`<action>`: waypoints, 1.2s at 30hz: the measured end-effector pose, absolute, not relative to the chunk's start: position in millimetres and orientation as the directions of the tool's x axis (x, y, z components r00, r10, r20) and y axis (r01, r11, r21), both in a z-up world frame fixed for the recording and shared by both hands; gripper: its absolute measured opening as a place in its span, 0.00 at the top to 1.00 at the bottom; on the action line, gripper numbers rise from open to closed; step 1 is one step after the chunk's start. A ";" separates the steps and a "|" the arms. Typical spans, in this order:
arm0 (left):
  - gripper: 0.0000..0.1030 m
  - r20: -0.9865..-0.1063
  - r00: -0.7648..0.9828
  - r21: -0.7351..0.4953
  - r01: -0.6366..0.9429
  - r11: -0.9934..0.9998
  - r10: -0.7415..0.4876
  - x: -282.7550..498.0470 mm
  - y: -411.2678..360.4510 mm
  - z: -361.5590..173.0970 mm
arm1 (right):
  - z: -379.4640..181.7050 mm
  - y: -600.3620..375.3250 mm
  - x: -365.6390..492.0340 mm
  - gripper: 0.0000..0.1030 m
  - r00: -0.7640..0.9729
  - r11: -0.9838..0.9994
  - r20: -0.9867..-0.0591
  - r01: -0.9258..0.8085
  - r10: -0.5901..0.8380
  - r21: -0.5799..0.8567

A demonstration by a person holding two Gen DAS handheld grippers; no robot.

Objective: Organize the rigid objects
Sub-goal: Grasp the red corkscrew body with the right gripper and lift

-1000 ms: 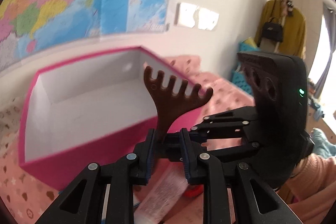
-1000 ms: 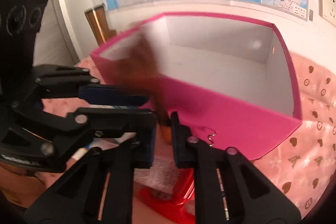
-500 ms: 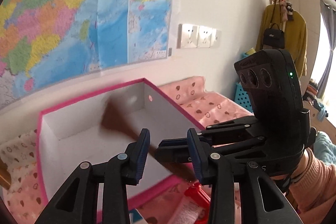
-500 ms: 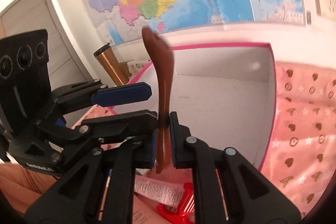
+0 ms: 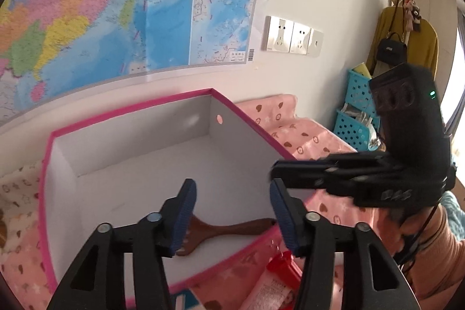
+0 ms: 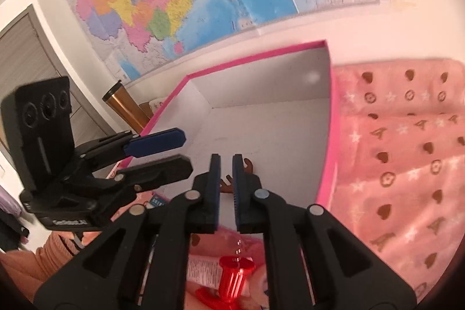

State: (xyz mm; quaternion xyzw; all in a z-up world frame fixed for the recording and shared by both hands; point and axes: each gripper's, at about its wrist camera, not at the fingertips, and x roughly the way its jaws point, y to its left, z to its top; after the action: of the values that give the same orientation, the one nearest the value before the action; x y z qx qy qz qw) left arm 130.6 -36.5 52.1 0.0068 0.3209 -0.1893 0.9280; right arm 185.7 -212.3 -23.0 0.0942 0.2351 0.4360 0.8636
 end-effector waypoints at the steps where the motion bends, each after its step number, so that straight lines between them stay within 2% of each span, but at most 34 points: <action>1: 0.45 -0.589 0.727 -0.111 0.359 0.927 -0.352 121.5 -36.0 52.8 | -22.2 -215.9 179.4 0.73 0.507 0.593 -0.312 -0.719 0.804 0.361; 3: 0.38 -0.577 0.733 -0.118 0.362 0.925 -0.361 109.1 -33.8 54.5 | -22.5 -224.1 162.3 0.64 0.508 0.584 -0.292 -0.736 0.811 0.343; 4: 0.37 -0.571 0.741 -0.108 0.358 0.927 -0.353 101.5 -34.0 54.7 | -24.8 -227.6 153.6 0.63 0.506 0.582 -0.291 -0.743 0.812 0.330; 6: 0.37 -0.565 0.748 -0.097 0.359 0.928 -0.349 90.9 -34.6 54.2 | -31.4 -230.1 143.9 0.63 0.502 0.585 -0.306 -0.744 0.809 0.323; 16: 0.37 -0.607 0.715 -0.113 0.353 0.929 -0.346 57.9 -45.9 20.7 | -101.6 -215.4 143.2 0.63 0.456 0.654 -0.500 -0.670 0.736 0.352; 32: 0.37 -0.648 0.676 -0.134 0.353 0.926 -0.351 42.0 -53.9 -10.9 | -119.0 -193.3 148.1 0.63 0.453 0.676 -0.538 -0.650 0.711 0.347; 34: 0.37 -0.649 0.669 -0.148 0.356 0.922 -0.363 42.1 -52.9 -13.1 | -119.3 -193.1 148.5 0.72 0.455 0.680 -0.540 -0.648 0.708 0.344; 36: 0.37 -0.651 0.664 -0.152 0.360 0.921 -0.367 42.5 -53.3 -15.2 | -119.1 -193.2 148.4 0.72 0.456 0.679 -0.539 -0.648 0.708 0.344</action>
State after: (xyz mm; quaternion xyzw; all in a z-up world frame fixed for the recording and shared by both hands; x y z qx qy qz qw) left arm 42.5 -53.3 -15.2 -0.0050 0.3580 -0.1991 0.9123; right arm 148.4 -193.2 -119.1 0.0447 0.3369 0.3980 0.8521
